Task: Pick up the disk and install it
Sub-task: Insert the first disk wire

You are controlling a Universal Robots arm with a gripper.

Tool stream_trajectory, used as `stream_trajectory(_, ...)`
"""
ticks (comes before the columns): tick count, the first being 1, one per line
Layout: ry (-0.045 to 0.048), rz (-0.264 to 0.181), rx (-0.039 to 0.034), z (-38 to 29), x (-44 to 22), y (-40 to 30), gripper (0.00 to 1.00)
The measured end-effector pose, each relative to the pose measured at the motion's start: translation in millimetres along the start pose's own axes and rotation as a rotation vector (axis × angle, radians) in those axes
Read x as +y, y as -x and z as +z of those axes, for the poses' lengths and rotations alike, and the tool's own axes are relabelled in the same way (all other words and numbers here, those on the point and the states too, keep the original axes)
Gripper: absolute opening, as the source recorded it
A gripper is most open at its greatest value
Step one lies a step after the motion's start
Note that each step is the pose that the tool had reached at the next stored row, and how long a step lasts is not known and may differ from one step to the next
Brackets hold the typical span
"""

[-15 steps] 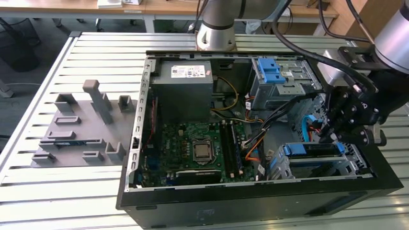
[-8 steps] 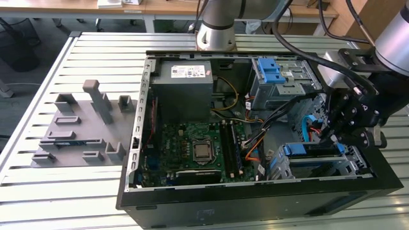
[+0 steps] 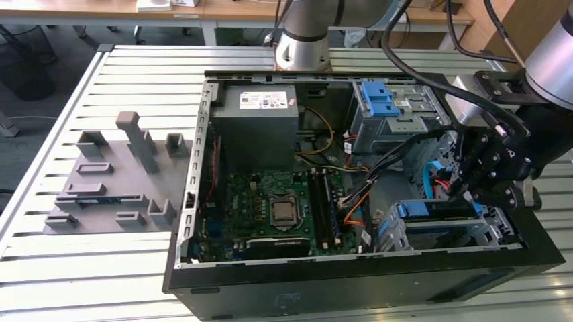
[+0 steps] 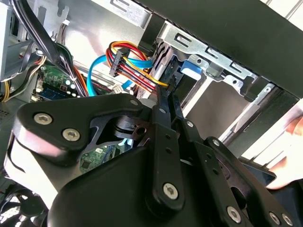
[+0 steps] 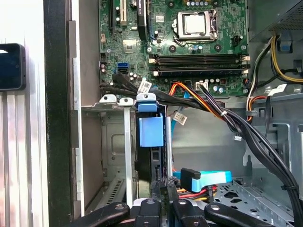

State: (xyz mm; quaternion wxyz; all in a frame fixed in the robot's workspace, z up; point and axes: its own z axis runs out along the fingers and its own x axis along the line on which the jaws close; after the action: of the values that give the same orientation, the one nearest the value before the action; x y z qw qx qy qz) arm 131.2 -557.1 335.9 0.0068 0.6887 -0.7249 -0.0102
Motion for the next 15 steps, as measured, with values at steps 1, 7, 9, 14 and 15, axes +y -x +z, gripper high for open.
stream_trajectory(1,0.0001,0.0,-0.0001,0.3,0.0,-0.1,0.16)
stream_trajectory(7,0.0009,0.0,0.0002,1.7,-0.1,-0.4,0.16)
stream_trajectory(9,0.0012,0.0,0.0003,2.2,-0.1,-0.5,0.16)
stream_trajectory(14,0.002,0.0,0.0001,3.3,-0.2,-0.6,0.16)
stream_trajectory(15,0.002,0.0,0.0001,3.2,-0.2,-0.6,0.16)
